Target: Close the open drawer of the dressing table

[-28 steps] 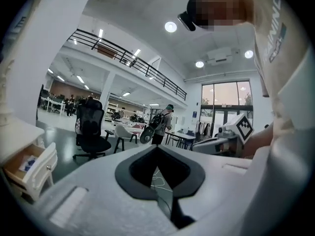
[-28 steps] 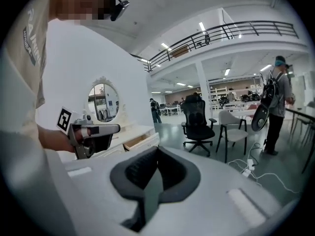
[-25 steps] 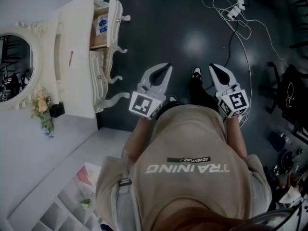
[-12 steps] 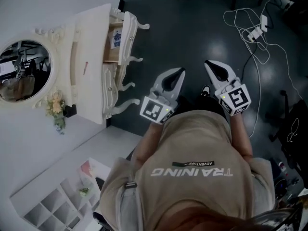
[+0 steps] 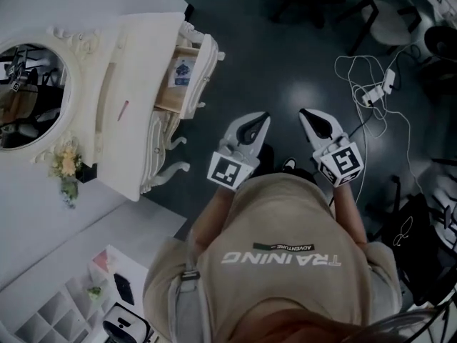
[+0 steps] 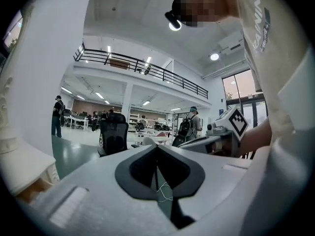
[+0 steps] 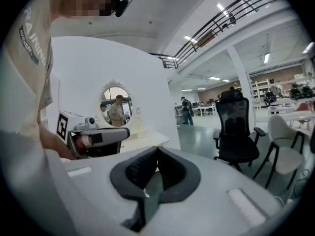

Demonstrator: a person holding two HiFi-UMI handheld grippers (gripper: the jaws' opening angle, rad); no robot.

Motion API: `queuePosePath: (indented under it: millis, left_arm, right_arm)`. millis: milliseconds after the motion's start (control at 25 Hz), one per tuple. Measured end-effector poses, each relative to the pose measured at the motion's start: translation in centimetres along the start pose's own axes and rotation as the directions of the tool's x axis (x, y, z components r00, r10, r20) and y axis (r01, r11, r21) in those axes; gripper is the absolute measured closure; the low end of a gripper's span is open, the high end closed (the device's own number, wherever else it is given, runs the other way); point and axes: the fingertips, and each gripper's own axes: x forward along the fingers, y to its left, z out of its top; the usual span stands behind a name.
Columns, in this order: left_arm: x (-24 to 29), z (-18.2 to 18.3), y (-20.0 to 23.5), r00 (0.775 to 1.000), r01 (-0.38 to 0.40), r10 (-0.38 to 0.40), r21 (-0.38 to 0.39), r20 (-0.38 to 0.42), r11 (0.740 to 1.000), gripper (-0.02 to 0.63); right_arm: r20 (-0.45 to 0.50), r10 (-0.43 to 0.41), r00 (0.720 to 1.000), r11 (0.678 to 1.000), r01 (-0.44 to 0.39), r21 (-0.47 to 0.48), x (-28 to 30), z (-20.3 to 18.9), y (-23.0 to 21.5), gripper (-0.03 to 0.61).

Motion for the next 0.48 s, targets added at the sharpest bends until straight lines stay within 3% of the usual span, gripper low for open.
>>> queuePosePath:
  millis: [160, 280, 480]
  left_arm:
    - [0.2, -0.5, 7.5, 1.000, -0.011, 0.011, -0.008, -0.001, 1.000, 0.612]
    - [0.0, -0.8, 13.2, 0.998, -0.060, 0.060, 0.027, -0.007, 0.998, 0.612]
    - [-0.8, -1.5, 20.2, 0.977, -0.211, 0.211, 0.018, 0.001, 0.977, 0.612]
  right_arm:
    - [-0.034, 0.018, 0.999, 1.000, -0.019, -0.022, 6.4, 2.2, 0.5, 0.575]
    - [-0.073, 0.031, 0.997, 0.998, -0.035, -0.057, 11.3, 3.7, 0.9, 0.575]
    - [-0.220, 0.156, 0.963, 0.969, -0.193, -0.157, 18.4, 3.5, 1.6, 0.575]
